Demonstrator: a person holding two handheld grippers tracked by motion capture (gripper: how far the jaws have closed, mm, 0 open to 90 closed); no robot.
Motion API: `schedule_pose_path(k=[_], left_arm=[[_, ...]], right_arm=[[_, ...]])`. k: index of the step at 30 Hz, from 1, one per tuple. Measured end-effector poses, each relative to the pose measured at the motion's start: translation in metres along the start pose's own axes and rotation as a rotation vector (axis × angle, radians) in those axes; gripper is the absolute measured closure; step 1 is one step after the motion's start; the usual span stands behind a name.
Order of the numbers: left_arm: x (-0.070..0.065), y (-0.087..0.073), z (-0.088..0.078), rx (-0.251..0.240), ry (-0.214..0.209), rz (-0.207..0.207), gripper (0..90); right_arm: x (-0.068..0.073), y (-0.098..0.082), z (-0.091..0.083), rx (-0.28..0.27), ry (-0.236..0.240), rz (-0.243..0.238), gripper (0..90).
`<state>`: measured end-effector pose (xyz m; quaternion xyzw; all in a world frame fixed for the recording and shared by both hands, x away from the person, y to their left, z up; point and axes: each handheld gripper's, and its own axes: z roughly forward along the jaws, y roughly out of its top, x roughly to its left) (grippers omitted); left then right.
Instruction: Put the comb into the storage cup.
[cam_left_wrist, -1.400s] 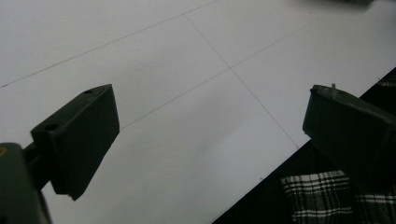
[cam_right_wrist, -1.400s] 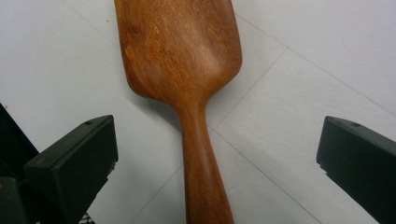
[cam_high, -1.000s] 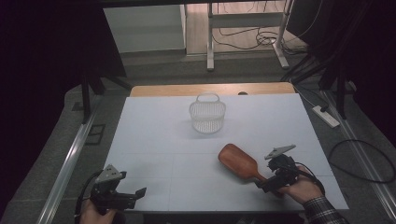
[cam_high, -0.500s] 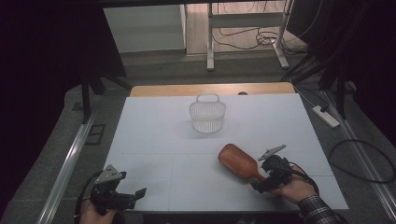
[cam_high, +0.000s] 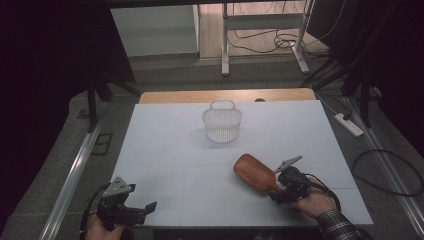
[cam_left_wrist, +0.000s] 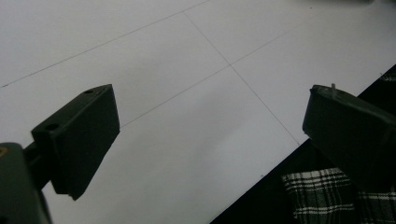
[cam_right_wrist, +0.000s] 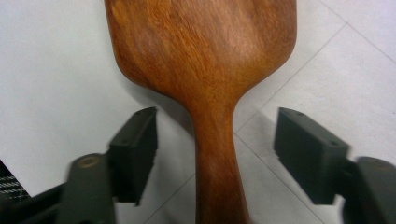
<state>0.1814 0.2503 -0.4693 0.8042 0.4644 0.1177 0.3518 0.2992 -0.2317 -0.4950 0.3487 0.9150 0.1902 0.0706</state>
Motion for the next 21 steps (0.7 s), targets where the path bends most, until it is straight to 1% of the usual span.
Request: schedule_pose_path(k=[2, 3, 5, 8, 9, 10, 11, 12, 13, 14, 15, 21], left_arm=[[-0.0002, 0.0000, 0.0001, 0.001, 0.001, 0.001, 4.7], [-0.0004, 0.0001, 0.0002, 0.001, 0.002, 0.001, 4.7], [-0.0005, 0.0001, 0.0003, 0.002, 0.002, 0.003, 4.7], [-0.0007, 0.0002, 0.0003, 0.004, 0.003, 0.005, 4.7], [-0.0007, 0.0002, 0.0003, 0.004, 0.003, 0.005, 4.7], [-0.0008, 0.0002, 0.0004, 0.005, 0.003, 0.006, 4.7], [-0.0008, 0.0003, 0.0004, 0.005, 0.003, 0.007, 4.8], [-0.0010, 0.0003, 0.0004, 0.005, 0.004, 0.007, 4.7], [-0.0010, 0.0003, 0.0004, 0.005, 0.004, 0.007, 4.8], [-0.0012, 0.0003, 0.0005, 0.005, 0.006, 0.009, 4.8], [-0.0013, 0.0002, 0.0005, 0.005, 0.006, 0.009, 4.7], [-0.0016, 0.0003, 0.0005, 0.006, 0.006, 0.011, 4.8]], right_arm=[[-0.0001, 0.0004, -0.0008, -0.008, 0.004, -0.006, 43.6], [0.0001, 0.0009, -0.0011, -0.005, 0.004, -0.011, 48.3], [0.0003, 0.0013, -0.0009, 0.002, 0.006, -0.022, 51.2], [0.0005, 0.0019, 0.0000, 0.016, 0.008, -0.031, 59.5], [0.0005, 0.0019, 0.0000, 0.016, 0.008, -0.031, 59.5], [0.0006, 0.0019, 0.0003, 0.016, 0.007, -0.031, 62.8], [0.0006, 0.0020, 0.0006, 0.020, 0.011, -0.034, 69.0], [0.0003, 0.0022, 0.0005, 0.029, 0.019, -0.034, 71.0], [0.0003, 0.0022, 0.0005, 0.029, 0.019, -0.034, 71.0], [-0.0004, 0.0028, 0.0004, 0.035, 0.053, -0.003, 72.1], [-0.0007, 0.0027, 0.0001, 0.033, 0.058, 0.003, 72.2], [0.0012, 0.0026, -0.0018, 0.020, 0.043, -0.004, 72.5]])
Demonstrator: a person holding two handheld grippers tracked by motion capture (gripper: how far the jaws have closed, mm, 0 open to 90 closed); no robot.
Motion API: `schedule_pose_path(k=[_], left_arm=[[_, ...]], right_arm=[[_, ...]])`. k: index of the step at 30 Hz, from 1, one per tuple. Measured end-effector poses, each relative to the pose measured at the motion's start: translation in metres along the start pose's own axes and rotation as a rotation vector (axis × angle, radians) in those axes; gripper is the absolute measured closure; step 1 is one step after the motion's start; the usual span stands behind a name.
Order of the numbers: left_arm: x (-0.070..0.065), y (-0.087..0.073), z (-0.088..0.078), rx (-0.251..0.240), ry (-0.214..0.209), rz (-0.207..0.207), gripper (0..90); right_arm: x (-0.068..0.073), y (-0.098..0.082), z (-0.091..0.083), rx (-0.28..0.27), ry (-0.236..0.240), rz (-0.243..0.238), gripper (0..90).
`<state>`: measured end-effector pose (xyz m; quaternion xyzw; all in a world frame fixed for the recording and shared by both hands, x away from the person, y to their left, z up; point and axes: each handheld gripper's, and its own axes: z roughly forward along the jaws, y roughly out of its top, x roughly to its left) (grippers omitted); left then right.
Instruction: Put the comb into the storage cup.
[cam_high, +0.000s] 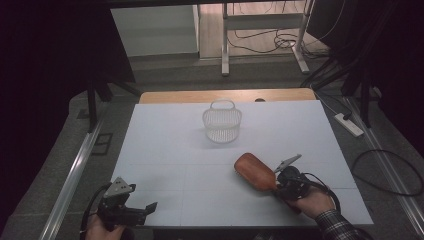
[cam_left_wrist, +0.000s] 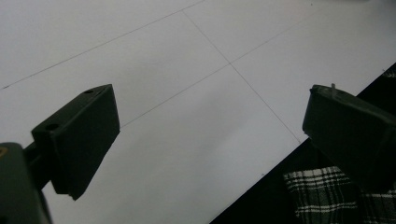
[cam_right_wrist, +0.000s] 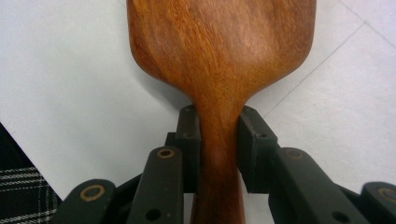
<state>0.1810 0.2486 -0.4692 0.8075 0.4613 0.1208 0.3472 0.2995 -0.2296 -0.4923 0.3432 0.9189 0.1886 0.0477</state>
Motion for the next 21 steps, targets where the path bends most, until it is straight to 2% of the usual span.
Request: schedule_pose_path(k=[10, 21], left_arm=[[0.000, 0.000, 0.000, 0.001, 0.001, -0.002, 4.8], [0.002, 0.000, 0.000, -0.005, -0.009, -0.013, 3.9]], right_arm=[[0.000, -0.001, -0.005, -0.037, -0.010, -0.001, 72.6], [0.002, -0.003, -0.018, -0.121, -0.009, 0.015, 72.5]])
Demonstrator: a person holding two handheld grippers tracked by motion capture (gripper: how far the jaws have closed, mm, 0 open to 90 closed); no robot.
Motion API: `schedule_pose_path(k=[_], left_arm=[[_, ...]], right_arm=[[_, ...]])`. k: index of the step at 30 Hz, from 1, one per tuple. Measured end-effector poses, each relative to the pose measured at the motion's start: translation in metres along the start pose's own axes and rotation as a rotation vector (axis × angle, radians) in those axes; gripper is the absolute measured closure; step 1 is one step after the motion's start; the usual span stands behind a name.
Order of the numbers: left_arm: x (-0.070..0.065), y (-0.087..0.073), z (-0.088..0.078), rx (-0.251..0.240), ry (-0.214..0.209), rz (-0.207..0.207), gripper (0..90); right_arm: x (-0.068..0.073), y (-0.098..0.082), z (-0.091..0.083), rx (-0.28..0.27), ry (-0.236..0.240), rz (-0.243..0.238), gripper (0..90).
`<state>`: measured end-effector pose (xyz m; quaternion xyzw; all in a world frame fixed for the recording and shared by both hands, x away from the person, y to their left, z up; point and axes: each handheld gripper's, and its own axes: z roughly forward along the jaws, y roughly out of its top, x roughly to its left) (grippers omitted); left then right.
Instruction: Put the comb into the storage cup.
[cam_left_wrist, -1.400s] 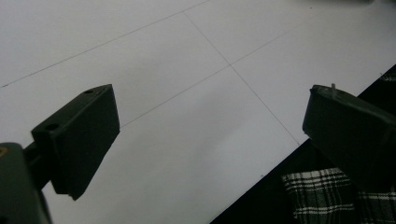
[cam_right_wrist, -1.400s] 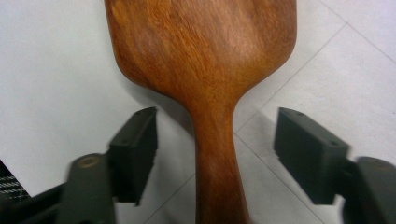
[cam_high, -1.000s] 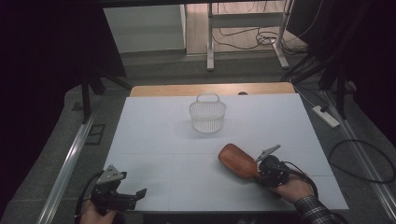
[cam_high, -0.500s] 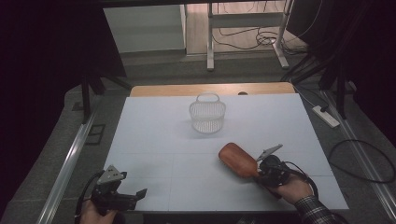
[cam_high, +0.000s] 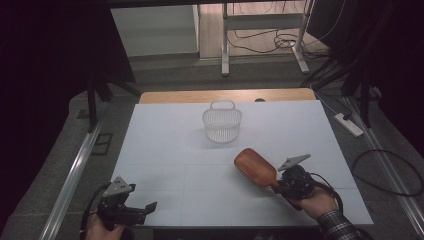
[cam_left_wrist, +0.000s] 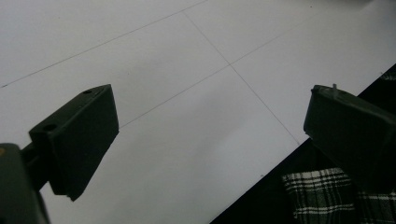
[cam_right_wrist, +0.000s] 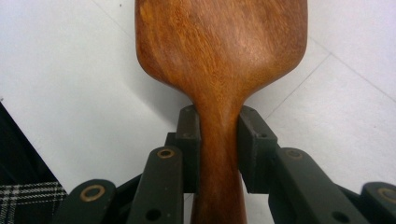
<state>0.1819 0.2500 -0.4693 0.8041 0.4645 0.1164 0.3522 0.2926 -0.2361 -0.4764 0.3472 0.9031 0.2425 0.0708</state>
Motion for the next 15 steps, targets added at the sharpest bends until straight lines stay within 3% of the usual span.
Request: schedule_pose_path(k=[9, 15], left_arm=[[0.003, 0.000, -0.002, -0.017, -0.021, -0.017, 1.6], [0.001, 0.001, -0.001, -0.008, -0.029, 0.006, 0.0]], right_arm=[[0.000, 0.001, -0.007, -0.046, -0.007, 0.002, 72.5], [0.001, 0.001, -0.014, -0.084, -0.021, -0.001, 72.5]])
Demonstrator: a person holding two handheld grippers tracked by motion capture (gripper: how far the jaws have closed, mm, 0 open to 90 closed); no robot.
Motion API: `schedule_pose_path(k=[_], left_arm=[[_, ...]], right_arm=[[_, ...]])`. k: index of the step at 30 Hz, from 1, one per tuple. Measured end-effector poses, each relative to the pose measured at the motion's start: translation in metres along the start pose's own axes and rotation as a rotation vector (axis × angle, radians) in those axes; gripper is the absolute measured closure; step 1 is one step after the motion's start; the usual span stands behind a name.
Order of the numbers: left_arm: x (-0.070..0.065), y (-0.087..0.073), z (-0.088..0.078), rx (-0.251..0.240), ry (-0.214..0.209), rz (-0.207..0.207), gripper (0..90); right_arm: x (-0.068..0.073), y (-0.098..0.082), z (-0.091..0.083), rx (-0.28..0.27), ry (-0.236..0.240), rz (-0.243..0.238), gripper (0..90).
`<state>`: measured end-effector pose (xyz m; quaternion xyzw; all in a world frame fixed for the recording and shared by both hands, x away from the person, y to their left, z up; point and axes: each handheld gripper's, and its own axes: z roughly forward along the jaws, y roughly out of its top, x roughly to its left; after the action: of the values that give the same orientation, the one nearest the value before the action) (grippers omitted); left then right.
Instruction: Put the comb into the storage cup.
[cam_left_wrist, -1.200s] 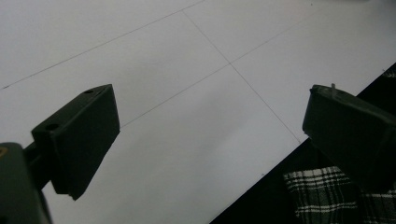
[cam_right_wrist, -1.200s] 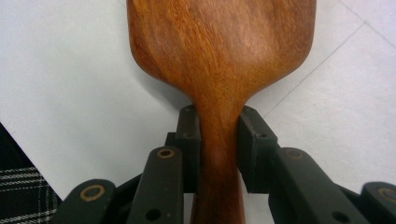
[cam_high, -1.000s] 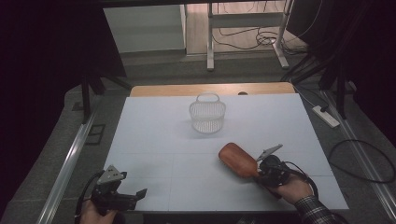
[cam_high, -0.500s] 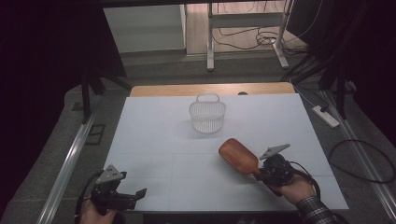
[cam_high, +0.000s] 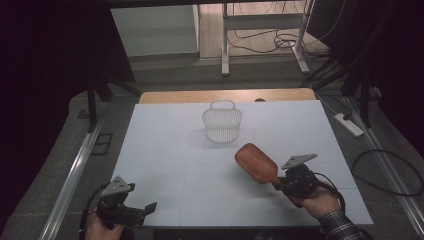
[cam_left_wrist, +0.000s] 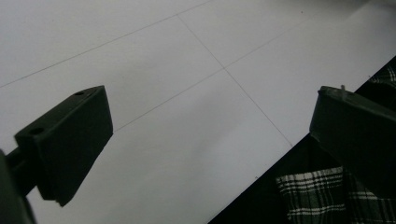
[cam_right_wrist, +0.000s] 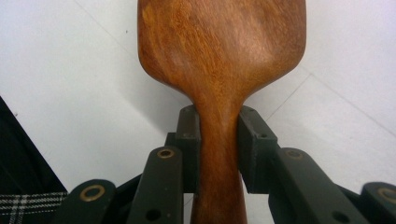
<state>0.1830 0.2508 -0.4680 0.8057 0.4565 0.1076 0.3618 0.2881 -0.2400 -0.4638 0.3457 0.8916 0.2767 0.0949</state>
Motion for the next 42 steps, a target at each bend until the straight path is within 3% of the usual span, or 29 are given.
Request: schedule_pose_path(k=[4, 12, 21, 26, 31, 42], left_arm=[[-0.001, 0.004, 0.003, -0.022, -0.023, 0.012, 0.0], [-0.005, 0.014, 0.014, -0.013, -0.088, 0.033, 0.0], [-0.010, 0.032, 0.026, -0.018, -0.147, 0.091, 0.0], [-0.013, 0.044, 0.030, -0.041, -0.181, 0.086, 0.0], [-0.017, 0.052, 0.033, -0.055, -0.186, 0.101, 0.0], [-0.020, 0.075, 0.042, -0.088, -0.242, 0.072, 0.0]], right_arm=[[-0.001, 0.001, -0.006, -0.025, -0.003, 0.003, 72.5], [-0.001, 0.003, -0.013, -0.064, -0.007, 0.005, 72.4], [0.001, 0.006, -0.016, -0.091, 0.002, -0.002, 72.5], [0.001, 0.008, -0.019, -0.111, 0.008, -0.001, 72.4], [0.002, 0.010, -0.021, -0.128, 0.012, -0.001, 72.4], [0.007, 0.016, -0.026, -0.174, 0.013, -0.008, 72.4]])
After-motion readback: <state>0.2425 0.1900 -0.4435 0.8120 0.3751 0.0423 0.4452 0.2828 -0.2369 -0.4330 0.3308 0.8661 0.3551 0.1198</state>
